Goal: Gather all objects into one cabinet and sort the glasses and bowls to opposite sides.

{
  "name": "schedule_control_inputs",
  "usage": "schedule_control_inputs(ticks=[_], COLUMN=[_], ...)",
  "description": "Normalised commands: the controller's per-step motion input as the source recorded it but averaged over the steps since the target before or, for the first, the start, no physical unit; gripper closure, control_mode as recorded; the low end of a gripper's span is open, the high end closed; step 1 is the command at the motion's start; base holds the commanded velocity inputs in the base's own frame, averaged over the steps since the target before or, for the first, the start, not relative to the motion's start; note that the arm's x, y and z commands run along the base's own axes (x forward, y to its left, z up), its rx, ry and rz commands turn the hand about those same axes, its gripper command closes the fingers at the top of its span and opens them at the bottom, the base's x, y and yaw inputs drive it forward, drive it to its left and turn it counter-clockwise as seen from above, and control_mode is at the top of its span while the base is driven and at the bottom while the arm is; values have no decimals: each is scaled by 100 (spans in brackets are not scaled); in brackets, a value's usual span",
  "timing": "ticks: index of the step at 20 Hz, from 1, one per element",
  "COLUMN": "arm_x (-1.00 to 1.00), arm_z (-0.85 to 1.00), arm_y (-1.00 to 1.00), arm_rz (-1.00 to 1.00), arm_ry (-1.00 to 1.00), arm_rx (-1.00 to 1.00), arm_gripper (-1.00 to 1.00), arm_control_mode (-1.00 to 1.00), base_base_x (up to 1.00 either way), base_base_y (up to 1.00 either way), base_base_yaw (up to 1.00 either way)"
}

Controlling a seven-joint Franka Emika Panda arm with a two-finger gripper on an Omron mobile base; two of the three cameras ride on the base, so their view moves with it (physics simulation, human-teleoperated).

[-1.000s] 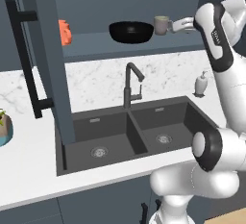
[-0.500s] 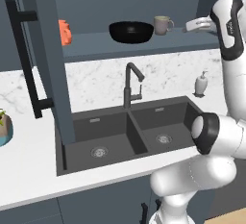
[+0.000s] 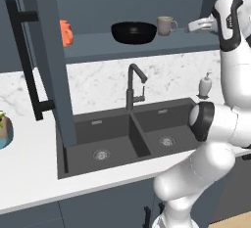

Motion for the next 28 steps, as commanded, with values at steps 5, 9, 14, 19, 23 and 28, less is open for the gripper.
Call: schedule_control_inputs(ticks=[5,9,14,19,23,28], arm_x=[56,32,6,13,16,13], arm_z=[-11,0,0,0,0,0], arm_y=[0,0,0,0,0,0], arm_rz=[0,0,0,0,0,0], arm_ry=[-4,-3,0,0,0,0], arm_rx=[0,0,0,0,0,0], arm_gripper=[-100,-100,-100,-100,-100,-100], arm_control_mode=[-100,-100,-100,-100,-100,-100], base_base_x=[0,0,0,0,0,0], base_base_y=[0,0,0,0,0,0], base_base_yaw=[0,0,0,0,0,0])
